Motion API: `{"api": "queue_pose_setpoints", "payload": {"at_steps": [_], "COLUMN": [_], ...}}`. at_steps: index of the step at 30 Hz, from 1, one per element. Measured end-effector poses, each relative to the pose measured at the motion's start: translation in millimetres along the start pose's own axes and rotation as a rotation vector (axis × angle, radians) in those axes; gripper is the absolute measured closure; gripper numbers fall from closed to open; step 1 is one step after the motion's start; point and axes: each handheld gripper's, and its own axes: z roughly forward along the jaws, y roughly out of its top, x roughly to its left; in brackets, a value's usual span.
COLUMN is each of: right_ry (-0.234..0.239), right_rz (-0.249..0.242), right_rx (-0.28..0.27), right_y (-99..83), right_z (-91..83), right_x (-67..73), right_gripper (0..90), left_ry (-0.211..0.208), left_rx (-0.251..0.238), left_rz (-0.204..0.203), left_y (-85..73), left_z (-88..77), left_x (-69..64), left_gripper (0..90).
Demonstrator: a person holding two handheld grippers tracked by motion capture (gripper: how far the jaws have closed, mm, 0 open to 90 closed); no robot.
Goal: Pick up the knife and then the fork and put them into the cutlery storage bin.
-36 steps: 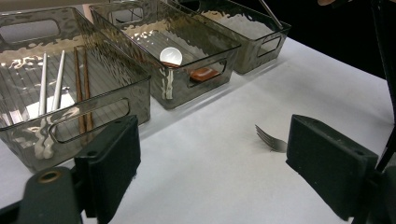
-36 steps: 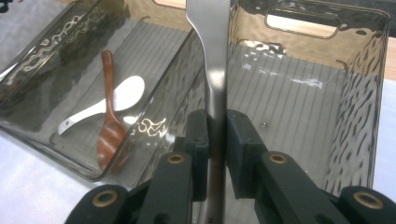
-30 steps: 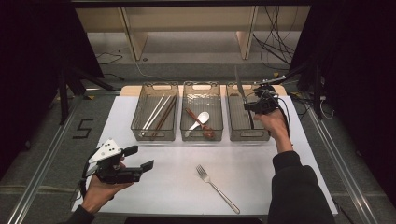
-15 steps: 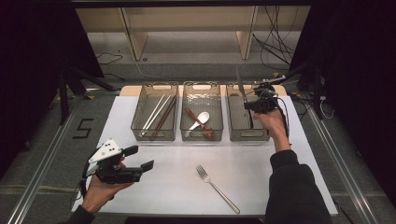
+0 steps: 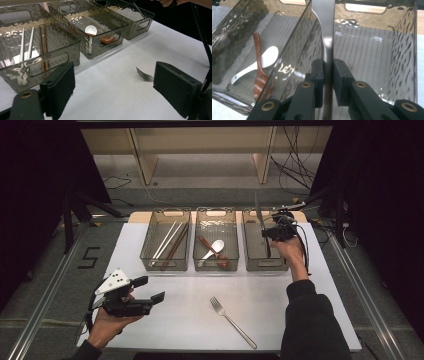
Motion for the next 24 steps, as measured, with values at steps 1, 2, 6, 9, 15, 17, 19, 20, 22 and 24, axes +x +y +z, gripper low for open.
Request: {"api": "queue_pose_setpoints", "payload": {"at_steps": [1,2,6,9,15,17,19,20,22,24], "right_ry": [0.001,-0.001,-0.014,-0.027,-0.031,-0.038,-0.021,-0.017,-0.006,-0.006], "right_rz": [0.005,0.007,0.017,0.033,0.011,-0.009,-0.010,-0.022,-0.054,-0.092], "right_rx": [0.000,0.000,0.015,0.030,0.032,0.023,0.021,0.025,0.037,0.032], "right_y": [0.0,-0.1,-1.3,-2.4,-2.1,-2.0,-2.9,-3.9,-7.2,-10.9], "right_z": [0.9,1.8,6.0,9.5,7.7,4.4,1.1,-0.4,-4.5,-11.0], "right_x": [0.1,0.2,1.5,2.1,6.9,9.6,11.2,12.8,17.6,23.4], "right_gripper": [80.3,80.3,80.2,79.2,66.2,61.8,55.3,52.5,48.2,44.9], "left_ry": [0.000,0.000,-0.003,-0.002,0.000,0.000,0.001,0.001,0.001,0.003], "left_rx": [0.000,0.001,0.002,0.002,0.002,0.001,0.002,0.002,0.001,0.003], "left_rz": [0.000,-0.001,-0.001,-0.001,0.000,0.000,0.000,0.000,-0.001,-0.002], "left_y": [0.0,-0.1,-0.3,-0.4,-0.3,-0.3,-0.3,-0.4,-0.5,-0.5], "left_z": [-0.1,0.0,0.6,0.2,0.0,-0.1,-0.2,-0.2,-0.2,-0.1], "left_x": [0.0,-0.1,-0.8,-0.7,-0.6,-0.7,-0.7,-0.7,-0.6,-0.4], "left_gripper": [17.0,17.0,17.0,17.0,17.0,17.0,17.0,17.0,17.1,17.0]}}
